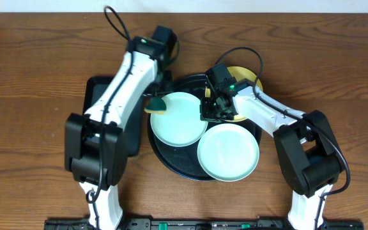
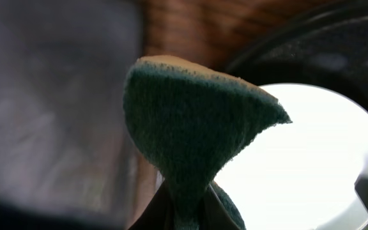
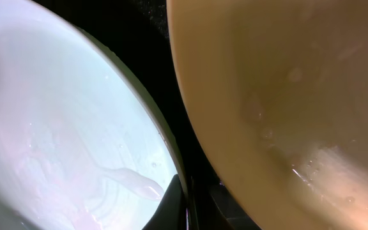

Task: Clean dirty plates on tray and stack at the side
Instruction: 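Lift the sponge back over the black rectangular tray with left gripper, then grasp the scrubbed mint-green plate with the right gripper and lift it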

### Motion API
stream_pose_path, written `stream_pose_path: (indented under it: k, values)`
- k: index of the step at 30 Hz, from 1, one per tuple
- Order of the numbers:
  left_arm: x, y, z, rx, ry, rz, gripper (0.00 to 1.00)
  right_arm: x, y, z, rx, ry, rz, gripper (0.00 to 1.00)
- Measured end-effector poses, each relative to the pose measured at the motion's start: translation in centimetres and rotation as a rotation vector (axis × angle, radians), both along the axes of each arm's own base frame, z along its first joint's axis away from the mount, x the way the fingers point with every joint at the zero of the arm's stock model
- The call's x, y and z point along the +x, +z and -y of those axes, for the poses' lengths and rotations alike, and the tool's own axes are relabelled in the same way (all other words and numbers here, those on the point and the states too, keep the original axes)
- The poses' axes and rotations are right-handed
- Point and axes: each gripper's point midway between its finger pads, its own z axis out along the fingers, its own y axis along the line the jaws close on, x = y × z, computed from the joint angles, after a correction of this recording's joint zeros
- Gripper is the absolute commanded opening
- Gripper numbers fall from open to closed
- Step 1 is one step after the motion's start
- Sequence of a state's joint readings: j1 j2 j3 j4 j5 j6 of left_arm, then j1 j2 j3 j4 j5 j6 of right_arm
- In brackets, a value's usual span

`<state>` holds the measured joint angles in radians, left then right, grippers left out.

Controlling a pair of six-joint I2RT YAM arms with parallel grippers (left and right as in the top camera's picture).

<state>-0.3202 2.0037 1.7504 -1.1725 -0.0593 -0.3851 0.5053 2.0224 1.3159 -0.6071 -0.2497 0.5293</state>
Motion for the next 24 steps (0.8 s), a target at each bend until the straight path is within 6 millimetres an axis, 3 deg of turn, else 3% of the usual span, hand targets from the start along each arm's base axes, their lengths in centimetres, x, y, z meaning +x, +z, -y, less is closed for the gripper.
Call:
stream_pose_path:
  k: [7, 14, 18, 24]
  values:
    - [-1.0, 3.1, -4.8, 0.005, 0.088, -0.01, 0.08, 0.0, 0.1, -0.1, -0.002, 0.043, 0.011, 0.01]
    - [-0.7, 3.6, -10.6, 0.014, 0.215, -0.002, 0.07, -0.1, 0.7, -0.1, -0.023, 0.121, 0.034, 0.01]
    - [-0.7, 3.7, -11.7, 0.019, 0.24, -0.001, 0.07, 0.2, 3.1, -0.6, -0.049, 0.157, 0.112, 0.01]
    - [-0.5, 3.7, -11.8, 0.021, 0.239, 0.007, 0.07, 0.4, 8.5, -1.0, -0.145, 0.216, 0.304, 0.01]
